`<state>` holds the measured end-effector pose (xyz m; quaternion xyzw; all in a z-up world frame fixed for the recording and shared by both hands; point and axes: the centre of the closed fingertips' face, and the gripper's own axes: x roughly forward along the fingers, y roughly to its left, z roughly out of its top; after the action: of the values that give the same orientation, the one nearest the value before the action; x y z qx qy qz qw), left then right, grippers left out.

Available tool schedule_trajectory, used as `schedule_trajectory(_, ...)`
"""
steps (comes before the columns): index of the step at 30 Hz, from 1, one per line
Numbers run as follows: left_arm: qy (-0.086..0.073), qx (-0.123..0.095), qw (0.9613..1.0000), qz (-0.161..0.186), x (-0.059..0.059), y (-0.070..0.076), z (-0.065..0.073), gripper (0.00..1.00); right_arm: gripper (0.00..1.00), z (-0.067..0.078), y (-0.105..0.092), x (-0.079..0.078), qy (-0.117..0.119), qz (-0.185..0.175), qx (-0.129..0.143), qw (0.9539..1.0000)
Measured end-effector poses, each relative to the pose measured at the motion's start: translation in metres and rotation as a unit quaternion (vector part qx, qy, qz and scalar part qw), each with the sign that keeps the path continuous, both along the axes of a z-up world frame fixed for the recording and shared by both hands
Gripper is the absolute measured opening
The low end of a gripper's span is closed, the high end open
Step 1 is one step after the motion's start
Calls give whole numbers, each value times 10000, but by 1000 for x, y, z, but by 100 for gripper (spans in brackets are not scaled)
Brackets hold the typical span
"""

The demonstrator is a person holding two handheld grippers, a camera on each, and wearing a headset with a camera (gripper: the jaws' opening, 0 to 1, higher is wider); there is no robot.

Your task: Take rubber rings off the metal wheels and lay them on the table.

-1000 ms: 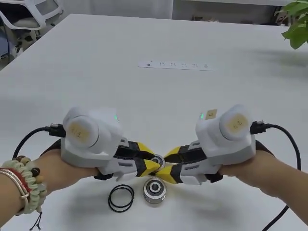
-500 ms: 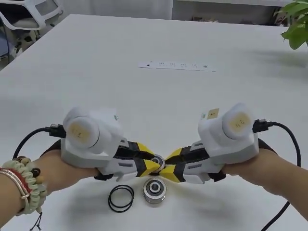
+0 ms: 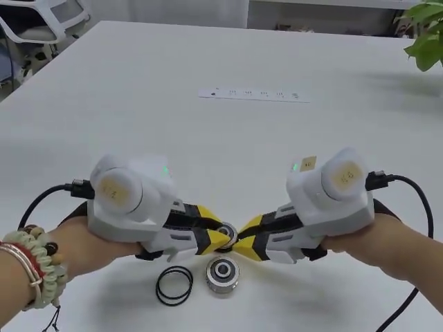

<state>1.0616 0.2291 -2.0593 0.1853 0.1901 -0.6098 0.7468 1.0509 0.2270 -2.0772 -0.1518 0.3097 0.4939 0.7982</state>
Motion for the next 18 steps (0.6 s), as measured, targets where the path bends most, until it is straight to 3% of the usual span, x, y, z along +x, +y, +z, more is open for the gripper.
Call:
schedule_trajectory(13, -11, -6, 10000, -7, 0, 0, 0, 8, 0, 2, -3, 2, 31, -136, 95, 9999)
schedule_trajectory(18, -55, 4, 10000, -50, 0, 0, 0, 8, 0, 1, -4, 0, 53, -74, -44, 9999)
